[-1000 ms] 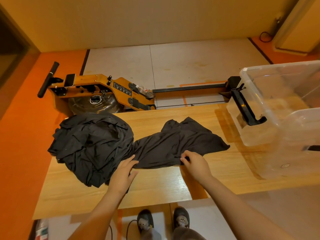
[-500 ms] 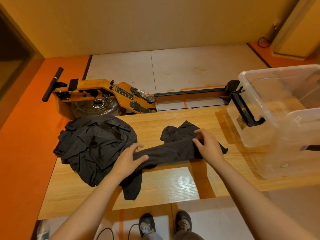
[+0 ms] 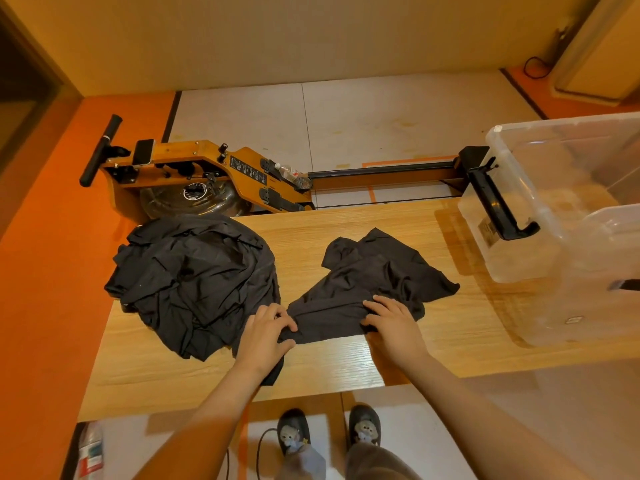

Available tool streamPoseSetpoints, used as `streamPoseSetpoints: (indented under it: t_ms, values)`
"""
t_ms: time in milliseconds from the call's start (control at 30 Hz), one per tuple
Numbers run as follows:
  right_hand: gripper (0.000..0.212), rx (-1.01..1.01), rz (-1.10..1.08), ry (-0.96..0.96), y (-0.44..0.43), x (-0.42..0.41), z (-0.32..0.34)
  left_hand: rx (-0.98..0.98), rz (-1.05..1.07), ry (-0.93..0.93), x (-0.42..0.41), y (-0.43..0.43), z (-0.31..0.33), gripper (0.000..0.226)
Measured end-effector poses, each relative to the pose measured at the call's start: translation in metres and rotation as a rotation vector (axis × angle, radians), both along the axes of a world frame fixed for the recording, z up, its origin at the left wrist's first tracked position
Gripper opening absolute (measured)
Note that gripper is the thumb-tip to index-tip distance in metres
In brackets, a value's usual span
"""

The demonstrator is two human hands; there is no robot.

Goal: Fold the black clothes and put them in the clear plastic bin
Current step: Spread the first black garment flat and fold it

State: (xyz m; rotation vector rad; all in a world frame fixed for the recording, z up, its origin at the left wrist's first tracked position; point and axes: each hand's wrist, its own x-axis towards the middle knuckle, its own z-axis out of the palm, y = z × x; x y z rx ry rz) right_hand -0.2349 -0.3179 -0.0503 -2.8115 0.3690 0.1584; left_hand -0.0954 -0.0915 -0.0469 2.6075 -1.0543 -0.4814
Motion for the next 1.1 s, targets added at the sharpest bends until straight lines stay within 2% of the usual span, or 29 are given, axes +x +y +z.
streamPoseSetpoints:
  t_ms: [67,167,300,400,500,600,700,833,933,1100]
  values:
    - [0.021,-0.028,-0.03,-0.023,-0.003,0.001,0.001,0.001,0.003,-0.009,0.001,-0.001,-0.001,0.012]
    - [0.023,-0.031,-0.041,0.003,-0.008,0.004,0.002,-0.061,0.025,0.034,0.003,0.0,0.003,0.003]
    - [0.041,-0.057,0.004,0.021,-0.012,-0.001,0.002,-0.219,0.084,0.215,0.012,0.002,0.016,0.005]
    - [0.029,-0.149,0.006,0.029,-0.011,0.0,0.004,-0.34,0.183,0.426,0.015,-0.004,0.036,0.013]
    - [0.023,0.004,-0.084,0.001,-0.014,0.008,0.012,-0.381,0.244,0.557,0.015,-0.016,0.056,0.021]
    - [0.012,0.228,-0.192,-0.142,-0.029,0.02,0.04,-0.377,0.251,0.509,0.026,-0.021,0.071,0.022]
    - [0.013,0.399,-0.255,-0.145,-0.051,0.028,0.083,-0.383,0.216,0.47,0.041,-0.021,0.089,0.024]
    - [0.017,0.394,-0.21,-0.177,-0.071,0.037,0.131,-0.386,0.085,0.51,0.058,-0.02,0.122,0.022]
    - [0.016,0.342,-0.165,-0.232,-0.084,0.044,0.156,-0.347,0.036,0.386,0.074,-0.022,0.145,0.022]
    - [0.013,0.186,-0.146,-0.421,-0.108,0.053,0.187,-0.485,0.044,0.296,0.094,-0.032,0.201,0.009]
